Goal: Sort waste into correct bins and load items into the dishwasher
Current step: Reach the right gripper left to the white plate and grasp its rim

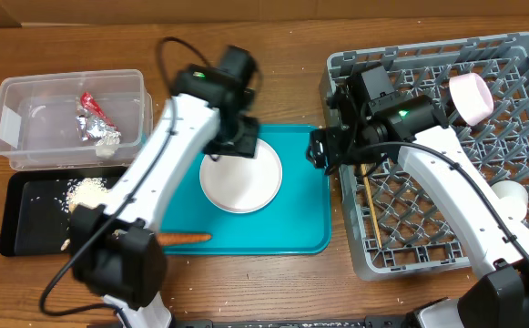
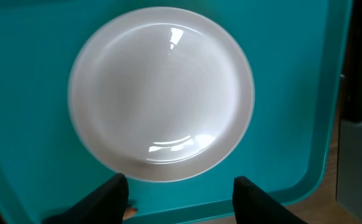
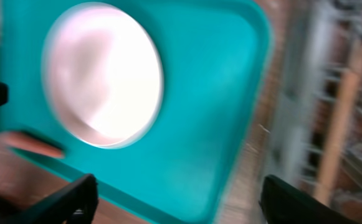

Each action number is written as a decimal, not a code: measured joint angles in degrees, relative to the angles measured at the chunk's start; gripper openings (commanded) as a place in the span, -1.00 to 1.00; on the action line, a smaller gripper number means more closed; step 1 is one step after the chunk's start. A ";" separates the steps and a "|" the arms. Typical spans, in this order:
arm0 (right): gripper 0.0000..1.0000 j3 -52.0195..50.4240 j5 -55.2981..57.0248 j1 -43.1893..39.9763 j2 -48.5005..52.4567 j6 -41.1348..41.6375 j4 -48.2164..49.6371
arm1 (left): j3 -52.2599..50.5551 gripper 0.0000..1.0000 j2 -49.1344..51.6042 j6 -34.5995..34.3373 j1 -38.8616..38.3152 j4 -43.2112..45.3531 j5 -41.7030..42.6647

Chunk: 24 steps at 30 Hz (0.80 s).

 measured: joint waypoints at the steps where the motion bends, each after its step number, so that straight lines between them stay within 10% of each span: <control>1: 0.63 0.00 -1.57 0.09 0.00 0.13 1.57 | 0.00 0.19 -0.70 -0.17 1.36 -0.35 -0.02; 7: 0.64 0.00 -4.94 4.92 0.02 1.07 7.65 | 0.39 0.75 -5.68 -0.61 13.86 -2.47 -0.44; 24: 0.42 -0.02 1.33 12.09 16.61 2.95 10.05 | -1.90 0.79 -6.34 -0.94 21.99 -2.99 -0.63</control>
